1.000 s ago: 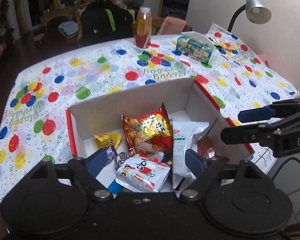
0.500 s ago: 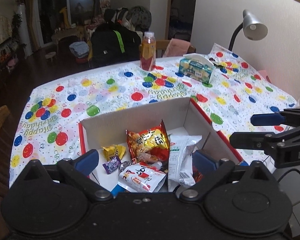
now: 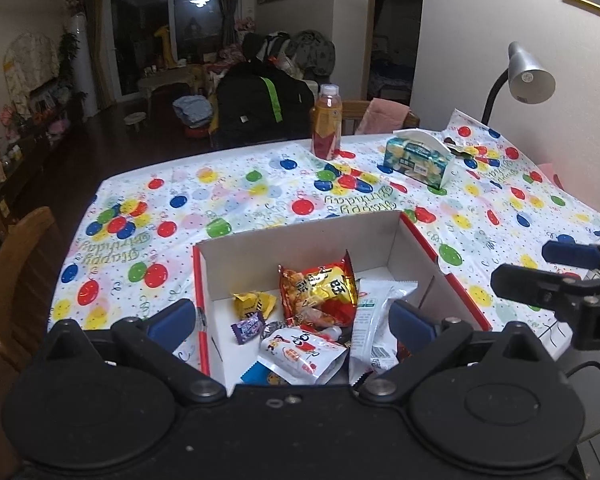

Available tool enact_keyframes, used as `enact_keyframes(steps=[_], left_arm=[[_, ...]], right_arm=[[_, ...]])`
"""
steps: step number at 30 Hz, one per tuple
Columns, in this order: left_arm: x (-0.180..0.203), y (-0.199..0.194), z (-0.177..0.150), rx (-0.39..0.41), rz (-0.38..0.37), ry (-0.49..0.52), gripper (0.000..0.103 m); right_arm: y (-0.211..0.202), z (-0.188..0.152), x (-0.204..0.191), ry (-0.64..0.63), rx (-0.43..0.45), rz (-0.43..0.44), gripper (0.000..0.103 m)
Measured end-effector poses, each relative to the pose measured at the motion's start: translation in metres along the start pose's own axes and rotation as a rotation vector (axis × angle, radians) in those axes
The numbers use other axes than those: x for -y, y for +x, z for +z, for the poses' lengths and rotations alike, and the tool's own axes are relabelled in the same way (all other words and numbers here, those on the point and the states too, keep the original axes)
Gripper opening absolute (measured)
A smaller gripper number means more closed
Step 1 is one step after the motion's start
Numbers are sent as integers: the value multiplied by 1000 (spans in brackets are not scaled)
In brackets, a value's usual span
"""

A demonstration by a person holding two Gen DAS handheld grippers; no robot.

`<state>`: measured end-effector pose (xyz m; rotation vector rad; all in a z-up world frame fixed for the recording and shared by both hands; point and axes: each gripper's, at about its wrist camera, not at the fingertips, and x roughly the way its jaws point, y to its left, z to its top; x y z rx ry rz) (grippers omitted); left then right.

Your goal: Organize snacks

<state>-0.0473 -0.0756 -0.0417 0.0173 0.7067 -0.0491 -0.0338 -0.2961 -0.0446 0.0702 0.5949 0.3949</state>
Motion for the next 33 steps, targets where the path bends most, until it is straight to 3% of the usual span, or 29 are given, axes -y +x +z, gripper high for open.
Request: enact_keyframes(steps=[7, 13, 33], left_arm=[[-1, -12, -3, 14, 1, -32, 103], [1, -16, -7, 14, -6, -40, 103], [0, -32, -10, 56, -2, -68, 102]], right_arm=[[-8, -7, -14, -41, -5, -24, 103], [-7, -8, -8, 34, -36, -41, 103], [-20, -12, -13, 24, 12, -60, 103]])
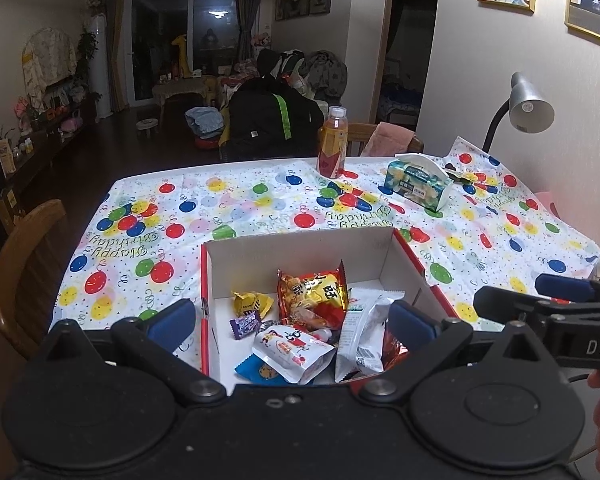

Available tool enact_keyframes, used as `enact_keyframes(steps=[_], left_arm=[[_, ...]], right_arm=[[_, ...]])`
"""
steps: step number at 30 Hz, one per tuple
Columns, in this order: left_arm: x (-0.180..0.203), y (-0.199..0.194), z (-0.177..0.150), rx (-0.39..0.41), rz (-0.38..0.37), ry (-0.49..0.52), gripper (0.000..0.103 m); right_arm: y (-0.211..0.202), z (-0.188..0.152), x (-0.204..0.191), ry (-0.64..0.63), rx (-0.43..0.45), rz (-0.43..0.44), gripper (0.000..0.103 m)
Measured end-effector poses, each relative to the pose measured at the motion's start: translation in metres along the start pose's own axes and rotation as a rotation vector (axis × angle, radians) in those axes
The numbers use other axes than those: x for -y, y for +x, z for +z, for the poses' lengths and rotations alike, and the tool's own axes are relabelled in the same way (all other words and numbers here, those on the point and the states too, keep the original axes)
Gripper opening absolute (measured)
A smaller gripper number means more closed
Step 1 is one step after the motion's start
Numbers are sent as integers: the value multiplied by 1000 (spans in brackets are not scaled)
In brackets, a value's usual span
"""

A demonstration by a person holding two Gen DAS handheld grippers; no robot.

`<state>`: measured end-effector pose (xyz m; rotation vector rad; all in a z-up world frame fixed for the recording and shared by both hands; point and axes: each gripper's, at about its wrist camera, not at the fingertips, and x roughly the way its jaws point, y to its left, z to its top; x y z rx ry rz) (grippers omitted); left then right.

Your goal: Organize snacks

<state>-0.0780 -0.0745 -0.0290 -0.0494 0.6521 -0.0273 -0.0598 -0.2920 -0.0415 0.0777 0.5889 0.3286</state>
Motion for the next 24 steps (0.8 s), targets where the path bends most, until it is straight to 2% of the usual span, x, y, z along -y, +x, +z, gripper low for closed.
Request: enact_keyframes(steps=[7, 24], left_arm=[[2, -9, -1, 38, -2, -3, 102], [1, -8, -6, 5, -9, -14, 102]], right_arm=[[-4, 1, 1, -16, 19, -1, 103], [-1, 2, -3, -36, 1, 17, 103]])
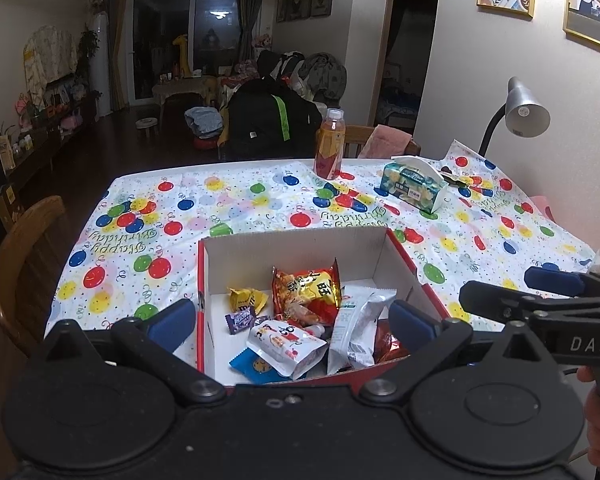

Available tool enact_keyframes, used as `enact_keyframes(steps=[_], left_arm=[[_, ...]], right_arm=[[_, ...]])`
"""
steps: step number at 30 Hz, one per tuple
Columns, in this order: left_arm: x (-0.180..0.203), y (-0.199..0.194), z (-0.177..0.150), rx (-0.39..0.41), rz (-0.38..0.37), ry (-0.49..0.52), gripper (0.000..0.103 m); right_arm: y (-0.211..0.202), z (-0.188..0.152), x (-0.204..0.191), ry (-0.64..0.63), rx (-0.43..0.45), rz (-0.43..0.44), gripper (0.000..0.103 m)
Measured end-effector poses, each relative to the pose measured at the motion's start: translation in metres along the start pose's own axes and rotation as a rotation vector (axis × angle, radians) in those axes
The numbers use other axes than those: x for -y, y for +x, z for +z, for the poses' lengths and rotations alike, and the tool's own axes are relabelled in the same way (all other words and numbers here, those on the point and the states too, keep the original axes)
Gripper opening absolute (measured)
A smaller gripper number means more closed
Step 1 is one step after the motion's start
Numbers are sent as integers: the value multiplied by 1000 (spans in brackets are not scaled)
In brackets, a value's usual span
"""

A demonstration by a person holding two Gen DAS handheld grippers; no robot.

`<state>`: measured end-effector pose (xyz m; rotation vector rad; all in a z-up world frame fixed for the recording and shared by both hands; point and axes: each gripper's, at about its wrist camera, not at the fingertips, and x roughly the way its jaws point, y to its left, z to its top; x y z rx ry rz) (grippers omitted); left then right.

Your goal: Organize snacks

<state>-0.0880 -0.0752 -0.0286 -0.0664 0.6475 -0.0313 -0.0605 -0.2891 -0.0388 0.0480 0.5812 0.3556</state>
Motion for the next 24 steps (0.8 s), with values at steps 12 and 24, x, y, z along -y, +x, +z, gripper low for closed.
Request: enact_keyframes(steps=[12, 24], left_arm=[[-2, 7, -7, -42, -13, -22, 102], [6, 22, -6, -85, -22, -23, 102]], right_arm=[[5, -5, 1, 8, -38, -12, 103], [15, -8, 13, 33, -71, -24, 103]])
